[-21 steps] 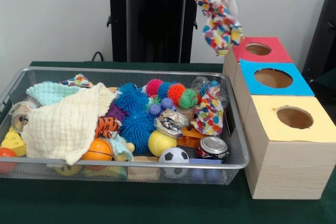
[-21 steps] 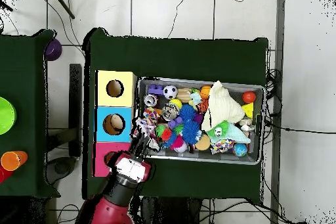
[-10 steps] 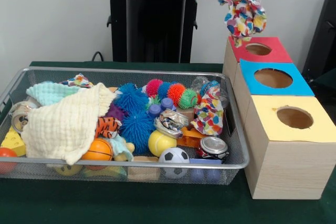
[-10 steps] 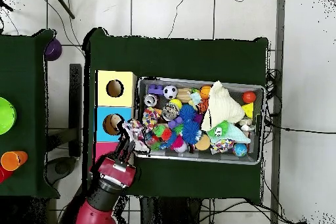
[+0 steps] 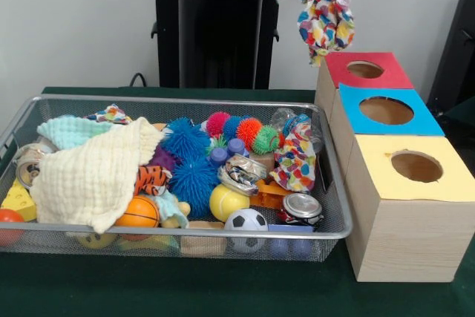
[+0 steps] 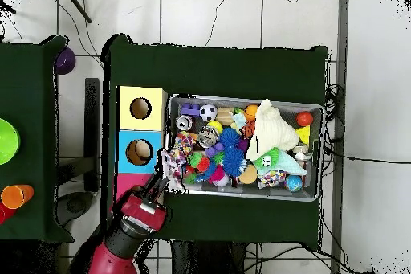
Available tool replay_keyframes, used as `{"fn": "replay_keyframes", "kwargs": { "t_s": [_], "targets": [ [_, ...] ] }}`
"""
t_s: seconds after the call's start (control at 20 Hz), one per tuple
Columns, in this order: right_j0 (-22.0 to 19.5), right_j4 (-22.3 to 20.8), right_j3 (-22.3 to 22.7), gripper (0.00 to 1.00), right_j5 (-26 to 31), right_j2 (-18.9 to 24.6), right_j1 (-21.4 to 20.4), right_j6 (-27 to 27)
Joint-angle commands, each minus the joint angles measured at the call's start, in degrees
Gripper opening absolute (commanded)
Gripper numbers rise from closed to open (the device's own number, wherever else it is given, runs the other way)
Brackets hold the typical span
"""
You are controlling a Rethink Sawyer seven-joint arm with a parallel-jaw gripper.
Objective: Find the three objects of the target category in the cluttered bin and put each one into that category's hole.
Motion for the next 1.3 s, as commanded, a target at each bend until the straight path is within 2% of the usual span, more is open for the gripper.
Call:
{"fn": "replay_keyframes", "kwargs": {
  "t_s": [0.05, 0.7, 0.85, 1.0, 1.3],
  "targets": [
    [-0.33, 3.05, -9.97, 0.0, 6.69, 3.74, 5.55, -10.43],
    [4.02, 17.58, -12.59, 0.0, 11.72, 2.98, 12.33, -17.64],
    [5.1, 24.44, -13.24, 0.0, 11.57, 4.03, 13.63, -21.94],
    [5.49, 29.16, -14.16, 0.0, 9.38, 6.03, 13.45, -25.49],
    [5.06, 30.51, -15.66, 0.0, 5.21, 9.34, 11.63, -26.56]
  ]
}}
